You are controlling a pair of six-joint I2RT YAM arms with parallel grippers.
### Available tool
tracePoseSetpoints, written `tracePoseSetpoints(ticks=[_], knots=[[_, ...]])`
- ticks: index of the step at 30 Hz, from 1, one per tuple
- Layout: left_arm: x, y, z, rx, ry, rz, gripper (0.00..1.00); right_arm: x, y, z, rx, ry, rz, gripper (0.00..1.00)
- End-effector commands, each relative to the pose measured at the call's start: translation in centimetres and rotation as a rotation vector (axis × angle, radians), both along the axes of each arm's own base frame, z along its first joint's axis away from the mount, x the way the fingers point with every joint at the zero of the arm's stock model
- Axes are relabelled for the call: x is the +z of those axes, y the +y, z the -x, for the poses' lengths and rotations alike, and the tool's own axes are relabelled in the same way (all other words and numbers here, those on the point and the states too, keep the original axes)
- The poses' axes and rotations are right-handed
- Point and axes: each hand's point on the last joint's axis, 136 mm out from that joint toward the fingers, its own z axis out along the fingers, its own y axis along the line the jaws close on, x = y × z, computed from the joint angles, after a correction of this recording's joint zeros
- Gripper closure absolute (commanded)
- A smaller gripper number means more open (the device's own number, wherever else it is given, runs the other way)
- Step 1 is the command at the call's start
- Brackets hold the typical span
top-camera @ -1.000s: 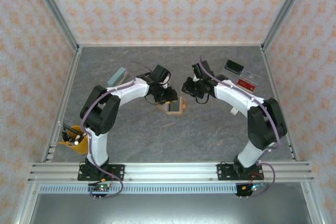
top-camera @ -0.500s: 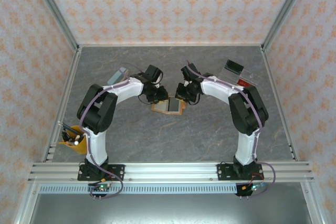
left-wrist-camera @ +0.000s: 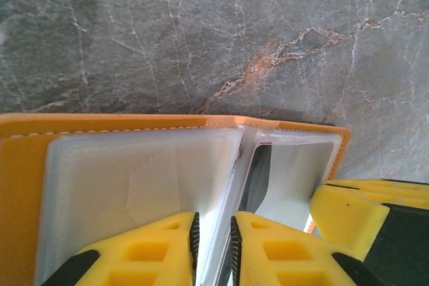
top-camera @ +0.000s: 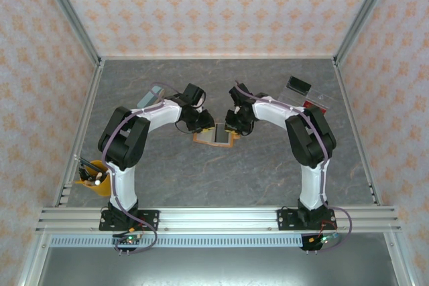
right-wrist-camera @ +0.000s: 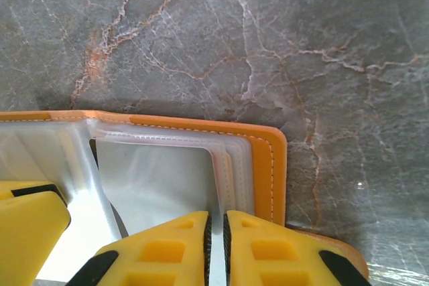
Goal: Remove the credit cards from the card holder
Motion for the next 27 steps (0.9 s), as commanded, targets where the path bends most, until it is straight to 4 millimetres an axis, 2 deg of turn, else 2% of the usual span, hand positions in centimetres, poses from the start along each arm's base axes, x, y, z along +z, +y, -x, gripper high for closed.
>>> tracePoseSetpoints(ticks=[1, 8, 17, 27], knots=[[2.1, -0.3, -0.5, -0.016, -0.046, 0.04, 0.76, -1.2, -1.1, 0.4, 0.012, 0.029, 0.085, 0.84], [3.7, -1.7, -0.8, -0.049, -0.078, 0.046, 0.81, -1.2, -1.1, 0.1, 0.02, 0.023, 0.093, 0.84], [1.6, -2.8, -1.0, -0.054, -0.035, 0.066, 0.84, -1.6, -1.2, 0.0, 0.019, 0.026, 0.103, 0.84], [-1.4, -1.3, -0.3, -0.021, 0.01, 0.016, 0.83, -2.2, -1.4, 0.2, 0.022, 0.033, 0.117, 0.84]])
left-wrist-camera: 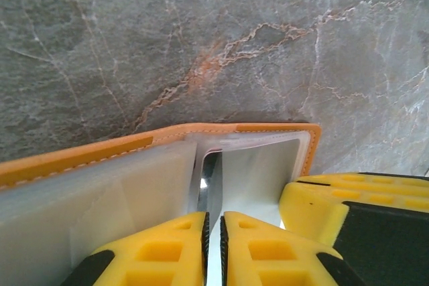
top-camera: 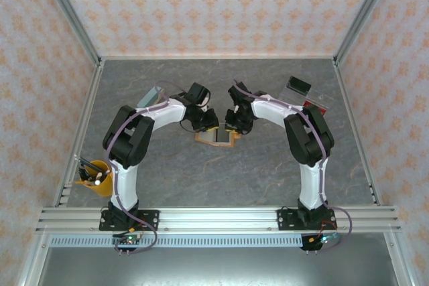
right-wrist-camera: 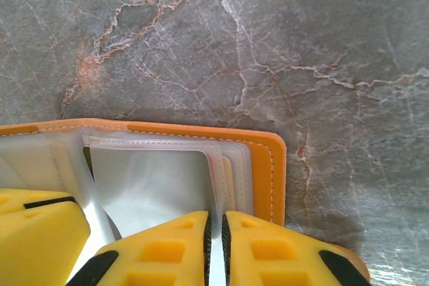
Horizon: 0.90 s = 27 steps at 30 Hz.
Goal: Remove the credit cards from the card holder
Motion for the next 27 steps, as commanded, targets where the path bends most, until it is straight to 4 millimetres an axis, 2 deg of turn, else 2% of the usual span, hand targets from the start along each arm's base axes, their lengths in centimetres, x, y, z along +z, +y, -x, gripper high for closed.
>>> tracePoseSetpoints(ticks=[1, 10, 21, 27], knots=[[-1.7, 0.8, 0.1, 0.018, 0.022, -0.015, 0.83, -2.1, -1.2, 0.5, 0.005, 0.033, 0.087, 0.84], [-2.7, 1.4, 0.5, 0.02, 0.041, 0.019, 0.79, -2.3, -1.2, 0.7, 0.005, 0.039, 0.078, 0.84], [-1.4, 0.3, -0.3, -0.035, -0.005, 0.075, 0.81, -2.7, -1.0, 0.9, 0.011, 0.051, 0.067, 0.84], [-1.8, 0.0, -0.4, -0.042, 0.006, 0.088, 0.82, -2.6, -0.9, 0.9, 0.014, 0.05, 0.065, 0.84]])
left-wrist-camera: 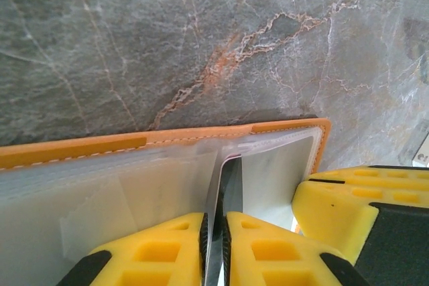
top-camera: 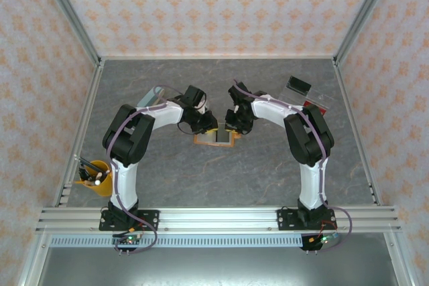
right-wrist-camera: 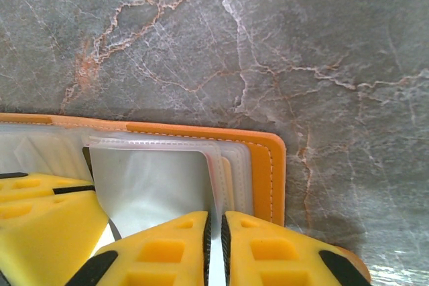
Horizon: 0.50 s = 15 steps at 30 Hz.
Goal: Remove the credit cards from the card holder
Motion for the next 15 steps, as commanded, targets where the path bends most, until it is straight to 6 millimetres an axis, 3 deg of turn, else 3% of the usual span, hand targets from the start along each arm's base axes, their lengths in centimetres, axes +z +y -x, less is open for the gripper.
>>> tracePoseSetpoints(ticks=[1, 15], knots=[[-0.81, -0.05, -0.51, -0.012, -0.003, 0.005, 0.82, -2.61, -0.96, 0.89, 0.009, 0.049, 0.068, 0.84], [-0.85, -1.0, -0.83, -0.018, -0.002, 0.094, 0.82, -2.92, -0.36, 1.18, 0.023, 0.07, 0.035, 0.85]])
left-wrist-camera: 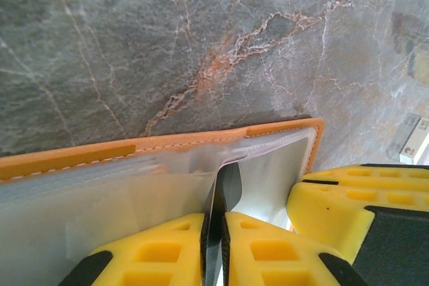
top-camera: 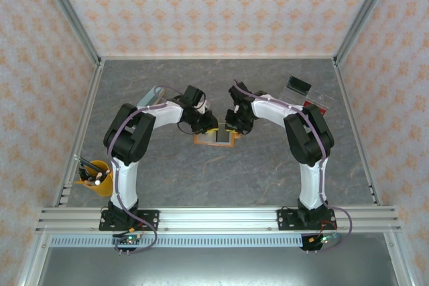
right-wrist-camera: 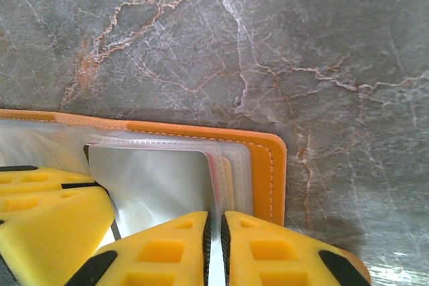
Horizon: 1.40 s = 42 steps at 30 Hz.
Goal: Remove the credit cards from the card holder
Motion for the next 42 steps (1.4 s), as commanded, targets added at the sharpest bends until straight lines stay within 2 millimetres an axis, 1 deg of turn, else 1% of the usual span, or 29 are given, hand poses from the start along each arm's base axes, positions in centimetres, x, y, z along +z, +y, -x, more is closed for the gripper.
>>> tracePoseSetpoints(ticks=[1, 5, 10, 16, 23, 30, 33, 37, 39, 42], knots=[[-0.8, -0.7, -0.7, -0.003, -0.016, 0.051, 0.82, -2.9, -0.4, 1.1, 0.016, 0.067, 0.041, 0.85], [-0.8, -0.5, -0.9, 0.01, -0.013, 0.076, 0.84, -3.1, -0.4, 1.1, 0.014, 0.072, 0.041, 0.85], [-0.7, -0.1, -1.0, 0.011, -0.019, 0.072, 0.91, -3.2, -0.8, 1.0, 0.009, 0.07, 0.064, 0.85], [-0.7, 1.4, -1.1, 0.024, -0.034, 0.02, 1.0, -2.5, -1.4, 0.6, -0.004, 0.049, 0.083, 0.84], [-0.5, 3.5, -0.9, 0.051, -0.043, -0.02, 1.0, -1.4, -1.9, 0.3, -0.014, 0.023, 0.075, 0.84], [-0.2, 3.9, -0.9, 0.056, -0.047, -0.024, 1.0, -0.2, -1.3, -0.2, -0.006, -0.007, 0.042, 0.84], [0.0, 3.9, -1.0, 0.057, -0.05, -0.025, 1.0, 1.1, -1.0, -0.6, 0.003, -0.044, 0.016, 0.83], [0.4, 3.8, -1.0, 0.059, -0.051, -0.021, 0.99, 4.3, -0.6, -1.3, 0.007, -0.121, -0.023, 0.81], [0.8, 3.8, -1.0, 0.063, -0.054, -0.018, 0.94, 5.6, -0.5, -1.5, 0.005, -0.152, -0.036, 0.79], [1.7, 3.6, -1.0, 0.055, -0.071, -0.01, 0.85, 6.9, -0.4, -1.4, 0.007, -0.17, -0.043, 0.79]])
